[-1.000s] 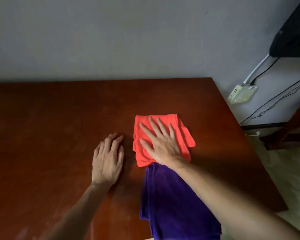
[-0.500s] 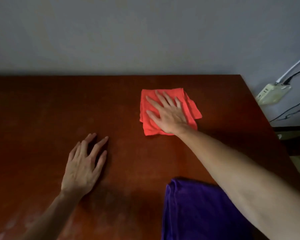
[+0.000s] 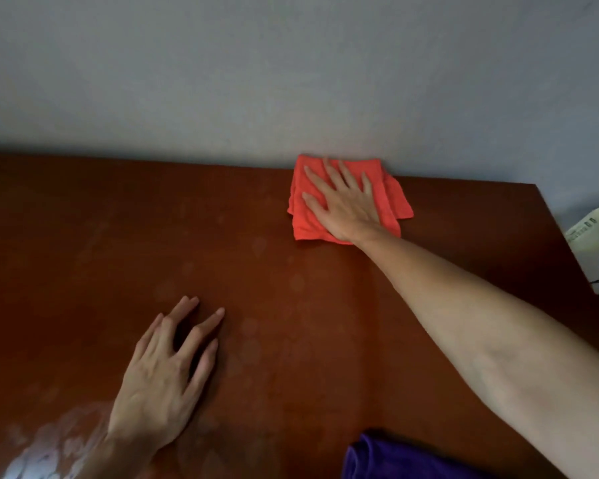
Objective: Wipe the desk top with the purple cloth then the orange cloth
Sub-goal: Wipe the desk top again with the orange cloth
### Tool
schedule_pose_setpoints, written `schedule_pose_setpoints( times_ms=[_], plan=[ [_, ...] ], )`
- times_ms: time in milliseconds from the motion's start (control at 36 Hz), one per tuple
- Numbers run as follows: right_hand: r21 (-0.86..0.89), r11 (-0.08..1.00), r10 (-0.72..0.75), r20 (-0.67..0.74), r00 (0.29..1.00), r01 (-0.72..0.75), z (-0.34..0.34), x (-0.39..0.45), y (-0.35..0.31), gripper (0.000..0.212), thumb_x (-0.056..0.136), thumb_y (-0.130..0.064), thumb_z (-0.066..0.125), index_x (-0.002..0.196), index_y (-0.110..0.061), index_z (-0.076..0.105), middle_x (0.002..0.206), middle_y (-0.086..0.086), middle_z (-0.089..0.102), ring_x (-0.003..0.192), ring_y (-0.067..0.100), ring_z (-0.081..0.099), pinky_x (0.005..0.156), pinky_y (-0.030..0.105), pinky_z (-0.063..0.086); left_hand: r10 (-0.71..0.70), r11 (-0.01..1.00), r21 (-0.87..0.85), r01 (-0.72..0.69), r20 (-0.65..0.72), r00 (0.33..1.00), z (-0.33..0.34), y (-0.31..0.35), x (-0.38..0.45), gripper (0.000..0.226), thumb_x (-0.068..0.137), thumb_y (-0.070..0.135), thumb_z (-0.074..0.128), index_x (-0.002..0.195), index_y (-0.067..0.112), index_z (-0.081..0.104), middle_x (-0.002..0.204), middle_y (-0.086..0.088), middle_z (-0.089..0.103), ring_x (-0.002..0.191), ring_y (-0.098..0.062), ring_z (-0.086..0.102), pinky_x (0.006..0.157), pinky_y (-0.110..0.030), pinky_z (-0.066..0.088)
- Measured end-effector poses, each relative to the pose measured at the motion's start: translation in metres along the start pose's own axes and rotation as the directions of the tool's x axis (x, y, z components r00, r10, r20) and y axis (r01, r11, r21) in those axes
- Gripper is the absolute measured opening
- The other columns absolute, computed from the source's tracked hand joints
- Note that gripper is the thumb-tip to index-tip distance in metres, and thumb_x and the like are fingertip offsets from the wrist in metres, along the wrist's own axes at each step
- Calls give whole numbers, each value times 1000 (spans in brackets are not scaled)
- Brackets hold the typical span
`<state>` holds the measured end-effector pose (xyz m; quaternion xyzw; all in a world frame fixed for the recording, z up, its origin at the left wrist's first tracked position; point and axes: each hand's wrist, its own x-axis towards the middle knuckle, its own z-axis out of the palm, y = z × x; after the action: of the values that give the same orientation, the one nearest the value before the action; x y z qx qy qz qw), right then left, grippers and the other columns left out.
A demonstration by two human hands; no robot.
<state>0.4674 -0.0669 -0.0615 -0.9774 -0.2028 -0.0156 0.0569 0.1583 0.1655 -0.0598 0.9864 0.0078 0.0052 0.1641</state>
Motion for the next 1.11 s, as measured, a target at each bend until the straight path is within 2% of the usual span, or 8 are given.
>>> schedule_pose_setpoints(
  times_ms=[83,222,306,389,472,694,889,1111],
  plan=[
    [10,999,31,3,1000,-31,2,-23,-20,62,103,-65,23,161,-45,17,173,-4,11,159,22,7,126,55,5,17,1000,1,-17,-34,999,2,-2,0,49,104,47,26,149,34,40,156,-1,30,153,-7,10,124,-33,9],
    [45,999,0,3,1000,0,3,-94,-76,75,92,-70,5,161,-45,18,173,-4,13,159,22,8,125,55,6,25,997,-64,-32,-102,994,3,-3,0,46,102,40,30,139,22,51,146,-6,41,147,-18,30,119,-42,25],
    [69,998,6,-9,1000,-6,4,-152,-115,71,95,-68,11,161,-45,23,172,-4,17,159,22,10,125,55,8,-66,974,-225,20,-199,978,-1,-3,-4,37,101,35,36,125,16,57,135,-4,48,130,-25,48,107,-47,39],
    [63,998,-10,-34,999,12,8,-220,-153,65,101,-66,20,161,-44,22,172,-4,16,159,22,9,125,56,9,-170,955,-287,80,-304,937,-9,-5,-17,29,100,30,42,121,16,57,129,-6,50,120,-27,51,100,-47,39],
    [81,996,-26,-53,998,30,8,-288,-189,63,102,-64,28,162,-42,23,173,-3,14,160,22,10,125,57,12,-187,959,-254,124,-239,953,-18,-26,-39,31,99,29,45,125,19,58,133,-8,48,123,-30,49,100,-49,37],
    [59,998,16,30,999,-18,4,-408,-240,65,103,-65,30,162,-44,15,174,-7,2,160,19,1,124,56,14,-4,1000,30,6,-62,998,-43,-92,-74,48,95,40,37,138,25,52,139,-7,44,121,-32,50,103,-50,36],
    [75,997,-16,27,1000,14,4,-375,-227,65,101,-67,29,161,-49,15,173,-9,3,160,17,2,126,53,11,64,996,68,-62,-34,997,-42,-96,-45,50,98,45,34,144,29,45,144,-7,38,127,-29,48,107,-50,35],
    [52,997,51,-31,998,-49,12,-207,-177,68,96,-70,19,158,-46,30,171,-4,22,158,22,17,124,53,13,-15,999,41,16,-5,1000,-31,-94,-4,54,101,52,21,149,35,37,154,-8,30,144,-27,31,119,-48,22]
  ],
)
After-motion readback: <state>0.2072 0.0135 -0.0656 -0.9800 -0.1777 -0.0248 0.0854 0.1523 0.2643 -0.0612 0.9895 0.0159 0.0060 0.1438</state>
